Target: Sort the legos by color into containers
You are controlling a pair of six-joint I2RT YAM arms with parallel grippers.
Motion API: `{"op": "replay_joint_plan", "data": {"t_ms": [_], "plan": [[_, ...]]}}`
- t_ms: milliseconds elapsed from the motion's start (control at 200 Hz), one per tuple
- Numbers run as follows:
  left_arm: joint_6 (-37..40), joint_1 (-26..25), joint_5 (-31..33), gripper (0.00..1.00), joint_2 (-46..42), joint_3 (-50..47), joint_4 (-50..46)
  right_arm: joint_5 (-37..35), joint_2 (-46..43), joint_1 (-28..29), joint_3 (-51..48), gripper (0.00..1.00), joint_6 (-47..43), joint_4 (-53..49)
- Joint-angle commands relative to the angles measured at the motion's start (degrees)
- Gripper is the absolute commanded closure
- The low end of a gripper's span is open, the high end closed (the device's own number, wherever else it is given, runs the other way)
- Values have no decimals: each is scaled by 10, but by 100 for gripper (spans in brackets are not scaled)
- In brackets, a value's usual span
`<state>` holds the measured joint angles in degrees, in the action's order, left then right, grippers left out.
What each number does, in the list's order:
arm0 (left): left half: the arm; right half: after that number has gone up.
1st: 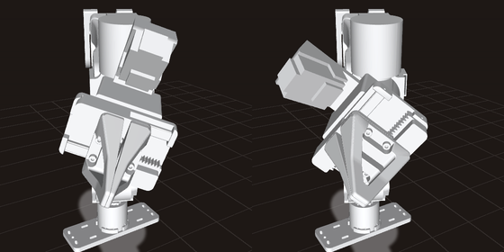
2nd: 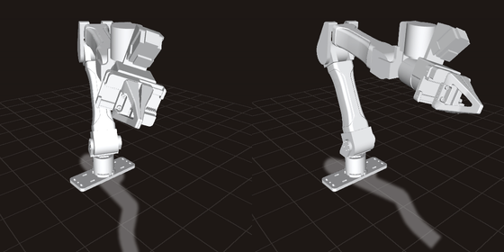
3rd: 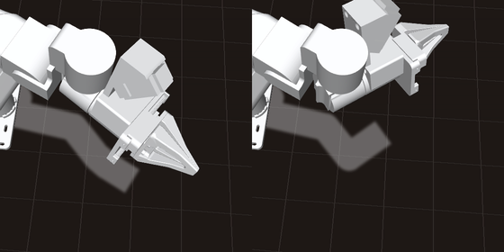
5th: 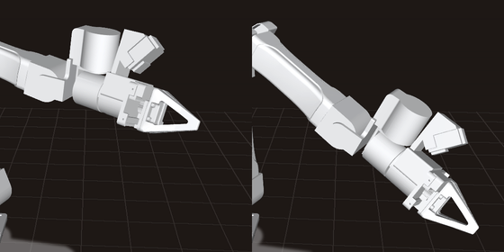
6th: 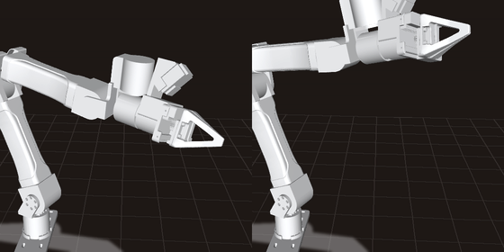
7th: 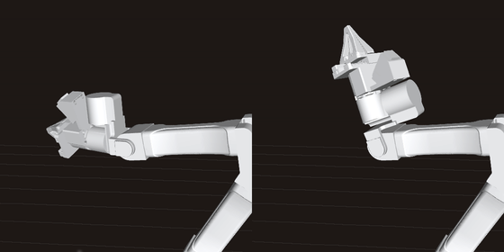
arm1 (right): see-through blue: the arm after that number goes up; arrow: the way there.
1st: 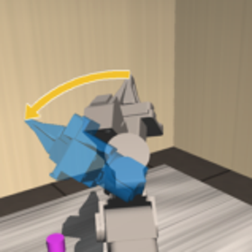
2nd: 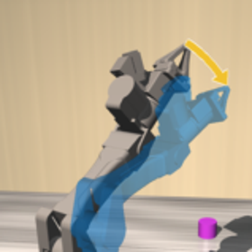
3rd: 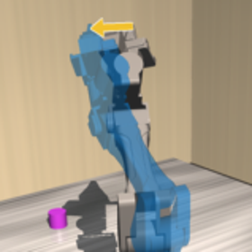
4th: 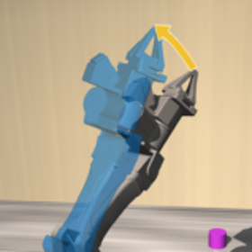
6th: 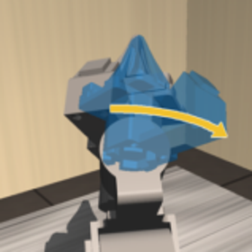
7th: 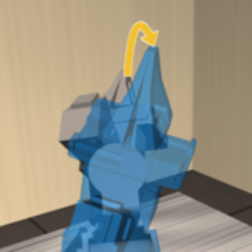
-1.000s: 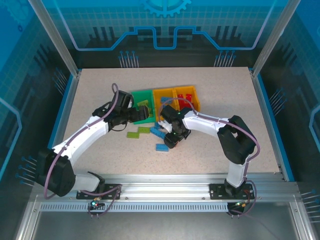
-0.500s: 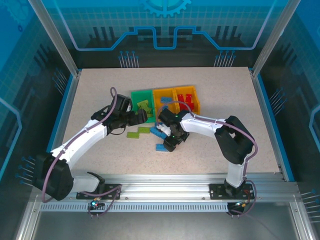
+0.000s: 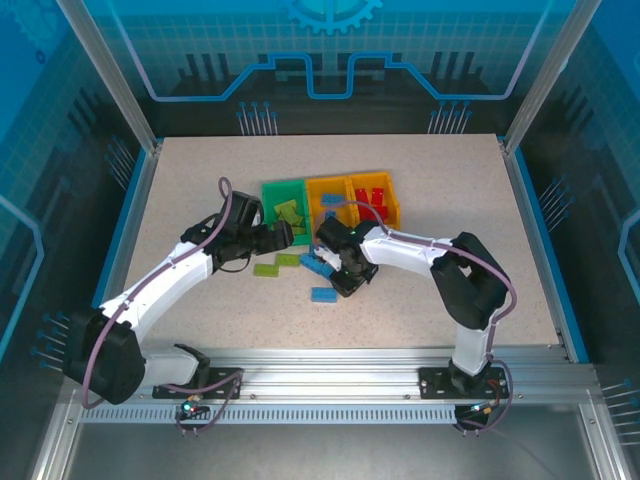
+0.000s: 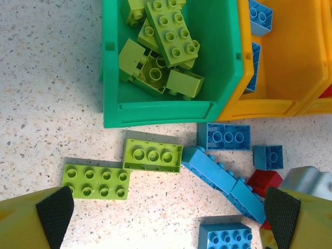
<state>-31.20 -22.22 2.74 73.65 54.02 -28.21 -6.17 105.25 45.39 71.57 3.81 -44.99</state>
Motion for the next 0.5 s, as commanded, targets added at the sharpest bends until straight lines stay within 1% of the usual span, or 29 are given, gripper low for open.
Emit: {"op": "replay_joint_plan", "data": {"t_ms": [0, 135, 215, 280, 345, 425, 495], "plan": [[-2, 6, 9, 1, -12, -13, -9, -2, -56, 8, 7, 68, 11, -16], [6, 6, 13, 1, -17, -21, -19, 13, -89, -9, 26, 69, 5, -34], [11, 6, 17, 1, -19, -25, -30, 23, -101, -35, 36, 69, 5, -35], [14, 5, 21, 1, -23, -31, -37, 41, -107, -70, 47, 70, 14, -30], [14, 5, 27, 1, -27, -40, -42, 77, -109, -115, 63, 70, 31, -18], [13, 4, 36, 1, -33, -52, -45, 126, -100, -166, 84, 70, 64, -4], [12, 3, 47, 1, -37, -63, -50, 150, -83, -205, 106, 70, 102, 2]]}}
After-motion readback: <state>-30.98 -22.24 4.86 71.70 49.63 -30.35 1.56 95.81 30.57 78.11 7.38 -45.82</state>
